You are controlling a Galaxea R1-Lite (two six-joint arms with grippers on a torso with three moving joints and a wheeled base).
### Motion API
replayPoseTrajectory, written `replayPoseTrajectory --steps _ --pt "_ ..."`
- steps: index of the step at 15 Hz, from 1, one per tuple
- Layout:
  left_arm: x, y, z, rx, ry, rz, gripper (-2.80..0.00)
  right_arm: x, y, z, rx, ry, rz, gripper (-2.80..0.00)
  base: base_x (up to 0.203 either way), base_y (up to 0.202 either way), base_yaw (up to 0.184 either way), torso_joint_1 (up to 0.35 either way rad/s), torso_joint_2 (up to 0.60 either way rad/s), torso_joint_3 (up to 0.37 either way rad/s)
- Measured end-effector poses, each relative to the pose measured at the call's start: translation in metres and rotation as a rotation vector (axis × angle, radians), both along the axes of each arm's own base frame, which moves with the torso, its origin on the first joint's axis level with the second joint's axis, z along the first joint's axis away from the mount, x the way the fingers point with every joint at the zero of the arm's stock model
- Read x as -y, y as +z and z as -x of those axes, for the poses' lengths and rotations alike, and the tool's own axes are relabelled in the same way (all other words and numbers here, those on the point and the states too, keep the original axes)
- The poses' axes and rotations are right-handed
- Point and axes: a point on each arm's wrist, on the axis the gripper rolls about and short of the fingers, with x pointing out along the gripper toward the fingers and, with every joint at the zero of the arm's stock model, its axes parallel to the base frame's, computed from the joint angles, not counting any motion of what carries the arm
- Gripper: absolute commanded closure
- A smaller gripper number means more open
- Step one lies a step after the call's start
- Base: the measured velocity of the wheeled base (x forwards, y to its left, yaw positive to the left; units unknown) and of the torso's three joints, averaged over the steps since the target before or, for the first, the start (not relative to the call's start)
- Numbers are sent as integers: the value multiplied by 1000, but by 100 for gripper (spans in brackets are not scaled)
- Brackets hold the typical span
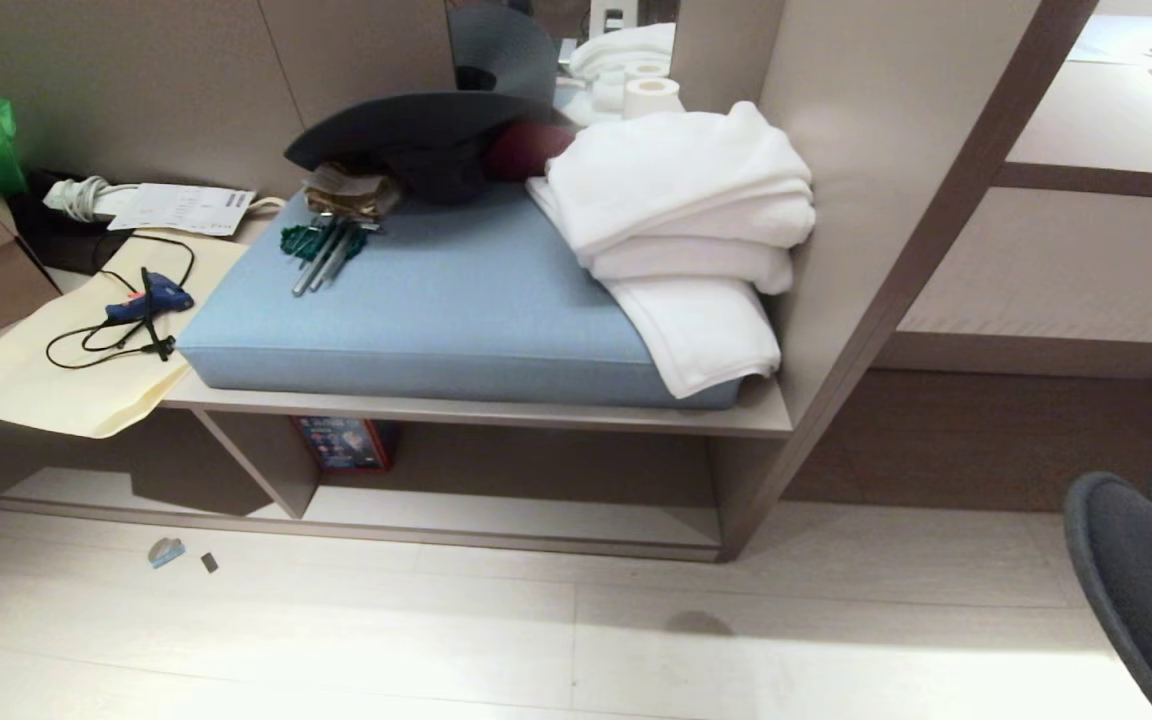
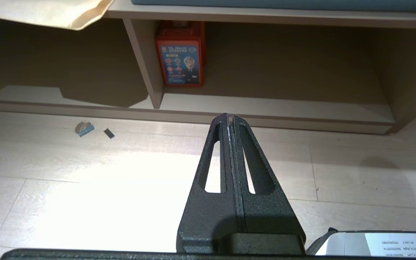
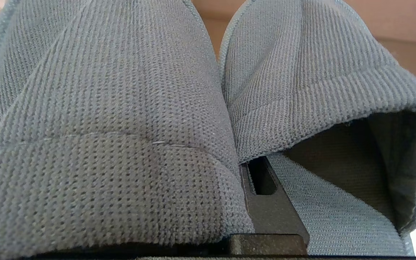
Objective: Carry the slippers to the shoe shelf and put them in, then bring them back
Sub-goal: Place the slippers on the floor
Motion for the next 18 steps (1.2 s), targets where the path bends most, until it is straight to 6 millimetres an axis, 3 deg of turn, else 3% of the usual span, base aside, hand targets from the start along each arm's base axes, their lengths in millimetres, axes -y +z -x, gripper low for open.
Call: replayPoseTrajectory --steps 4,8,18 --pt "0 0 0 0 0 -1 0 8 0 -67 -101 -101 93 0 0 0 0 7 5 -197" --pt "0 0 0 -1 0 -3 0 19 -28 -118 -173 -92 130 0 0 0 0 3 3 -200" --pt "0 -1 0 -9 1 -5 0 32 -107 -173 -261 13 162 0 0 0 0 0 2 -197"
